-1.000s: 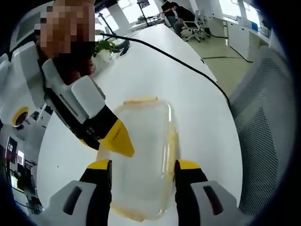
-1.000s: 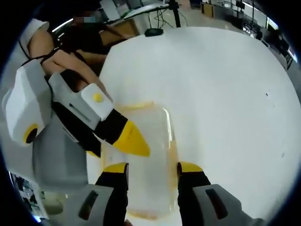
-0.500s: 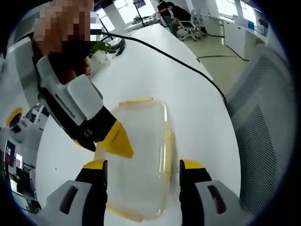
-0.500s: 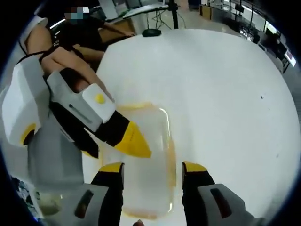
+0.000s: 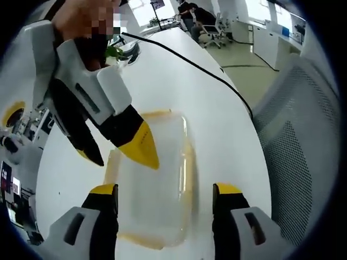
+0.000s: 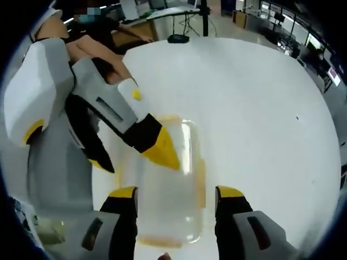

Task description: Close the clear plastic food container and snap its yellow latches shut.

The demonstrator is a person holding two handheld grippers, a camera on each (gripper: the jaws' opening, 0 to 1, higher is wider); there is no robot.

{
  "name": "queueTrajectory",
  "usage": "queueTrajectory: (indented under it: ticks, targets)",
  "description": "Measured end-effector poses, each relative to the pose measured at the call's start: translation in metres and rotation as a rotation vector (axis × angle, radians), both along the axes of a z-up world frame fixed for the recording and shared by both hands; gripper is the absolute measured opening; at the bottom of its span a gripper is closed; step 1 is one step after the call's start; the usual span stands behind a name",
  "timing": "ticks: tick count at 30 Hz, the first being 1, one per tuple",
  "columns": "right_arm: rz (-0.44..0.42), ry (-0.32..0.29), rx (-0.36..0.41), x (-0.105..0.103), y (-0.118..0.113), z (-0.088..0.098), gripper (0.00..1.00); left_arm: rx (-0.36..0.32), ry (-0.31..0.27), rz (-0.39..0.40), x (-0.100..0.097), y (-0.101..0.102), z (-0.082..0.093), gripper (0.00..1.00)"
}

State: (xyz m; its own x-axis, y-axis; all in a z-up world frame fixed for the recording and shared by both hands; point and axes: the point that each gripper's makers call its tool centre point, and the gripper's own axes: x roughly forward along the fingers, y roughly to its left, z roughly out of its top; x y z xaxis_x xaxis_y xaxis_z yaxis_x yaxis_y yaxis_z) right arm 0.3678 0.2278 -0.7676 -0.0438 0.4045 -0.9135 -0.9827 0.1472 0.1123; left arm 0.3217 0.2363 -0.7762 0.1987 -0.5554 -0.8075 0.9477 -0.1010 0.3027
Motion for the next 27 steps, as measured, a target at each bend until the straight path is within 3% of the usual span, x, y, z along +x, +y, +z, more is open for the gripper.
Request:
queueTrajectory:
  ticks: [27]
  targets:
    - [-0.028, -0.047, -0.034, -0.031, -0.016, 0.003, 0.7, 0.096, 0.026, -0.038, 0.019, 0.021, -0.011, 0.9]
